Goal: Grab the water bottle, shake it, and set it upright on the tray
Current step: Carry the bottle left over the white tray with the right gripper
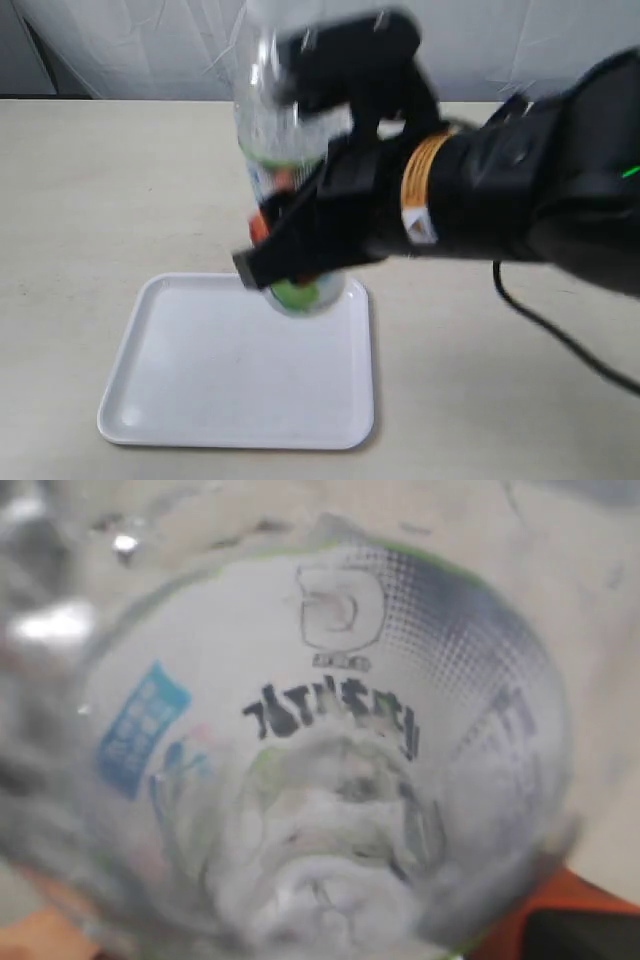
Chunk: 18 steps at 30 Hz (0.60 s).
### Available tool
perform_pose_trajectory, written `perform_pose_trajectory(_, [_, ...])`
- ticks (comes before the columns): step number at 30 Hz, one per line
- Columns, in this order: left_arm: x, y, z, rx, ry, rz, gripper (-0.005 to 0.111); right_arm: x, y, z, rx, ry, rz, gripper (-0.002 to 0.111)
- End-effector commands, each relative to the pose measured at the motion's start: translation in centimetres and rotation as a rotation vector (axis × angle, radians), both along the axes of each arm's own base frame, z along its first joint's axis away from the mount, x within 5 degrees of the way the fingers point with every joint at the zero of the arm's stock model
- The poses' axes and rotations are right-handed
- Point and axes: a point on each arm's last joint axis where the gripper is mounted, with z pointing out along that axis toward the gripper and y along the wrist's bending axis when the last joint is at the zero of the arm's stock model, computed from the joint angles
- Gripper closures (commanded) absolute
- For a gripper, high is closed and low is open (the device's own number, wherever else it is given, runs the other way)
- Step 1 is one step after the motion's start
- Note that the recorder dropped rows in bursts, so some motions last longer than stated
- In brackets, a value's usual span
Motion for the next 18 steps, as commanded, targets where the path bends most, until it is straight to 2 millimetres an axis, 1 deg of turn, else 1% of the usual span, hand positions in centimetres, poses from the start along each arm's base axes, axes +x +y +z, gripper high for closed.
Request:
perform_pose_trajectory(1, [0.0,0.0,-0.1,-0.006,0.001,0.000,0.106,-0.2,-0.3,2.1,0.040,-0.060,0.010,0.109])
perform_pose_trajectory(3, [0.0,0.0,-0.1,-0.006,0.001,0.000,0.106,-0.4,-0.9,6.1,0.148,-0.134,0.013,0.109])
perform_pose_trajectory(4, [0.0,0.0,-0.1,-0.006,0.001,0.000,0.106,-0.5,-1.1,7.5,0.189,-0.154,0.012,0.109])
perform_pose_trajectory(5, [0.0,0.0,-0.1,-0.006,0.001,0.000,0.106,-0.6,-1.4,8.4,0.212,-0.168,0.011,0.109])
perform_pose_trajectory(6, [0.0,0.0,-0.1,-0.006,0.001,0.000,0.106,-0.7,-1.5,8.5,0.210,-0.170,0.008,0.109])
perform_pose_trajectory(7, [0.0,0.0,-0.1,-0.006,0.001,0.000,0.106,-0.6,-1.6,8.2,0.188,-0.158,-0.002,0.109])
perform_pose_trajectory(8, [0.0,0.0,-0.1,-0.006,0.001,0.000,0.106,-0.5,-1.5,7.4,0.146,-0.136,-0.015,0.109])
perform_pose_trajectory(9, [0.0,0.0,-0.1,-0.006,0.001,0.000,0.106,-0.3,-1.3,6.1,0.100,-0.101,-0.024,0.109])
perform_pose_trajectory(11, [0.0,0.0,-0.1,-0.006,0.001,0.000,0.106,-0.2,-0.6,2.8,0.025,-0.030,-0.023,0.109])
perform_pose_trajectory(13, [0.0,0.0,-0.1,-0.006,0.001,0.000,0.106,-0.2,0.0,-0.4,-0.019,0.023,-0.006,0.109])
perform_pose_trajectory(14, [0.0,0.0,-0.1,-0.006,0.001,0.000,0.106,-0.2,0.2,-1.2,-0.026,0.037,-0.002,0.109])
perform_pose_trajectory(15, [0.0,0.0,-0.1,-0.006,0.001,0.000,0.106,-0.2,0.2,-1.5,-0.030,0.040,0.000,0.109])
perform_pose_trajectory(16, [0.0,0.0,-0.1,-0.006,0.001,0.000,0.106,-0.2,0.3,-1.2,-0.018,0.037,-0.001,0.109])
perform_pose_trajectory(17, [0.0,0.0,-0.1,-0.006,0.001,0.000,0.106,-0.2,0.3,-0.4,0.006,0.028,-0.002,0.109])
perform_pose_trajectory(18, [0.0,0.0,-0.1,-0.006,0.001,0.000,0.106,-0.2,0.3,0.7,0.045,0.010,0.000,0.109])
